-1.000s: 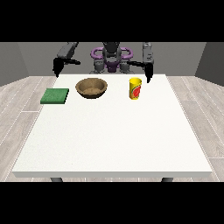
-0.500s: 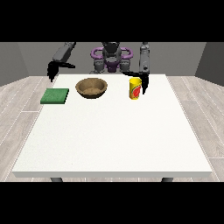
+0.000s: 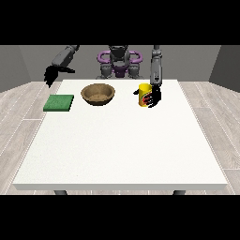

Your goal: Pick the cup and pour the ball into the bowl, then pick the bowl and place it on the pad

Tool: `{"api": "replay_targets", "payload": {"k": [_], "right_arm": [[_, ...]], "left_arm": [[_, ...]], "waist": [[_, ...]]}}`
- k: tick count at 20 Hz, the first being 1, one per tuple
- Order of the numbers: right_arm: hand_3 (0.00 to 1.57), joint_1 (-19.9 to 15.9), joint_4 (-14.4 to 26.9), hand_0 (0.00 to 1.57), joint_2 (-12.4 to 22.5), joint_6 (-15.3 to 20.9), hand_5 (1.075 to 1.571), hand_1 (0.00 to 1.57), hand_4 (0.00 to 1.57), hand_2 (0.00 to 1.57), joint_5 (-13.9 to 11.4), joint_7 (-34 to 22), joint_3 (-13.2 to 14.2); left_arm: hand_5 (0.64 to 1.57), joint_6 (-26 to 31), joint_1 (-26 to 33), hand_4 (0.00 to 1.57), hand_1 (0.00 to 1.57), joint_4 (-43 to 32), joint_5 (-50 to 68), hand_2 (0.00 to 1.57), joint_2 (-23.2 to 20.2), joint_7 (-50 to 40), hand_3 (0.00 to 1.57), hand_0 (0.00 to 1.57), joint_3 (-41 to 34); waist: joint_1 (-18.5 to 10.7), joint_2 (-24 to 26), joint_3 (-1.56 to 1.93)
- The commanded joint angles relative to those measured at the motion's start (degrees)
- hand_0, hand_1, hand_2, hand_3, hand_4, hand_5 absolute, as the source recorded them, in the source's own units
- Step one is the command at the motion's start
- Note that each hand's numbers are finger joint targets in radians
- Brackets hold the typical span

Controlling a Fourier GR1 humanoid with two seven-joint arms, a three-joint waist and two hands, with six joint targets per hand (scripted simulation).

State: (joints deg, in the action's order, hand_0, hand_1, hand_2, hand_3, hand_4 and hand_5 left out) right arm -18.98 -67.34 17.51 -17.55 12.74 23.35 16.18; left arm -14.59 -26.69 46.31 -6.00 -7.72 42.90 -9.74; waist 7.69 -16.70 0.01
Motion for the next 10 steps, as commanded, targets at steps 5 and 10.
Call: {"api": "replay_targets", "payload": {"k": [5,10], "right_arm": [[0.0,-2.09,4.9,0.0,6.37,-5.62,1.556,0.0,0.0,0.0,2.74,3.12,4.34],[0.0,1.17,10.94,0.0,5.82,-4.26,1.555,0.0,0.0,0.0,0.04,4.2,4.04]], "left_arm": [[1.506,-12.65,-4.16,0.87,1.34,-4.29,-6.18,1.57,0.85,1.06,1.57,1.34,0.68],[1.525,-15.92,-4.42,0.95,1.36,-3.52,-11.94,1.57,1.39,-8.29,1.57,1.36,5.57]], "waist": [[2.23,-3.43,0.0],[-0.68,5.22,0.05]]}}
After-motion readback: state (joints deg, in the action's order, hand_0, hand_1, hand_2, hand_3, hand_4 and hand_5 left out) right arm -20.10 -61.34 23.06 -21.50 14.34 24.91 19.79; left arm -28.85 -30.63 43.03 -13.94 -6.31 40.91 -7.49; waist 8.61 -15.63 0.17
